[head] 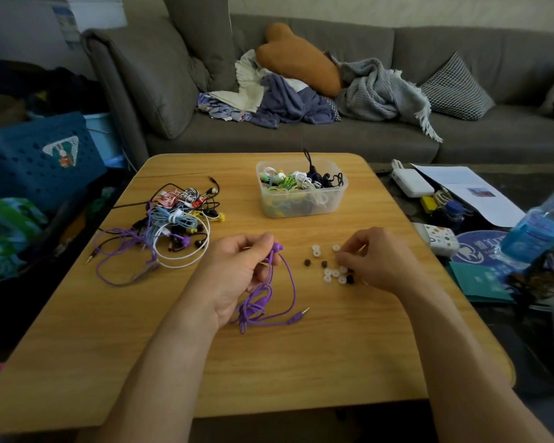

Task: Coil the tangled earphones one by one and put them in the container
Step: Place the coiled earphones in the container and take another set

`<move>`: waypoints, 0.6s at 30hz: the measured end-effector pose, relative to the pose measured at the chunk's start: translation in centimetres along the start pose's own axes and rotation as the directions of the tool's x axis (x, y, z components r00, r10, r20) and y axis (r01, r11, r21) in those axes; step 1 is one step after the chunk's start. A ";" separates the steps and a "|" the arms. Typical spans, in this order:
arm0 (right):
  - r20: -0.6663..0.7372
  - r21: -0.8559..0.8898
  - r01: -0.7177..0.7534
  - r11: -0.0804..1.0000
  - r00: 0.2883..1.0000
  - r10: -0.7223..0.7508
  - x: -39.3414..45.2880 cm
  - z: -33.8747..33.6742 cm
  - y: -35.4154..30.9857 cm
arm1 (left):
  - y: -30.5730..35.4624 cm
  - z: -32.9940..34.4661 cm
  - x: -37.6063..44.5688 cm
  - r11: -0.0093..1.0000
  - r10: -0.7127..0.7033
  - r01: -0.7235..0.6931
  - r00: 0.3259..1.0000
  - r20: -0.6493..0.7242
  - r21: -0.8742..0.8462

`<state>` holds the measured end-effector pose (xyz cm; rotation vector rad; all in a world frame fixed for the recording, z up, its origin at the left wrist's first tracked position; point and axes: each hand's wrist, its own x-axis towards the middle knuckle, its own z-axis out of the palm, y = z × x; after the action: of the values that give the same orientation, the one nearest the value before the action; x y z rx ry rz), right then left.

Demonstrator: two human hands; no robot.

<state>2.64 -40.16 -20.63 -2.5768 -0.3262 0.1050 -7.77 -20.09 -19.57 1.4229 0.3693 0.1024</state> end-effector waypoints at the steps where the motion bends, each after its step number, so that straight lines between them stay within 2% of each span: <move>1: 0.001 0.002 -0.003 1.000 1.000 0.003 0.0 0.1 0.0 | 0.0 0.0 0.0 1.000 0.002 -0.002 1.000 -0.001 0.002; 4: -0.038 0.068 -0.005 0.998 0.999 0.008 -0.1 0.2 -0.1 | -0.1 0.0 0.0 1.000 0.007 -0.007 1.000 -0.003 0.007; 6: -0.146 0.206 0.079 0.975 0.988 -0.049 -0.4 0.1 -0.4 | -0.1 0.1 0.0 1.000 0.006 -0.006 1.000 0.005 0.007; 9: -0.279 0.462 0.263 0.847 0.950 -0.143 -1.3 -0.3 -1.5 | -0.1 0.2 0.0 1.000 0.000 0.000 1.000 0.026 -0.011; 11: -0.257 0.568 0.293 0.769 0.951 -0.172 -1.7 -0.2 -2.0 | -0.1 0.2 0.0 1.000 0.003 -0.003 0.999 0.036 -0.009; 13: -0.199 0.555 0.261 0.790 0.964 -0.179 -1.7 0.2 -2.0 | -0.2 0.3 0.1 1.000 0.008 -0.008 0.999 0.036 0.010; 16: -0.141 0.323 0.212 0.922 0.975 -0.175 -1.2 1.1 -1.4 | -0.3 0.3 0.2 1.000 0.007 -0.008 1.000 0.030 0.021; 18: -0.125 0.210 0.214 0.954 0.974 -0.190 -0.9 1.4 -1.4 | -0.3 0.2 0.2 1.000 0.003 -0.004 1.000 0.028 0.018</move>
<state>1.24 -38.55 -21.10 -2.3031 -0.5073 -0.0638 -7.52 -20.30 -19.87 1.4417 0.3458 0.0820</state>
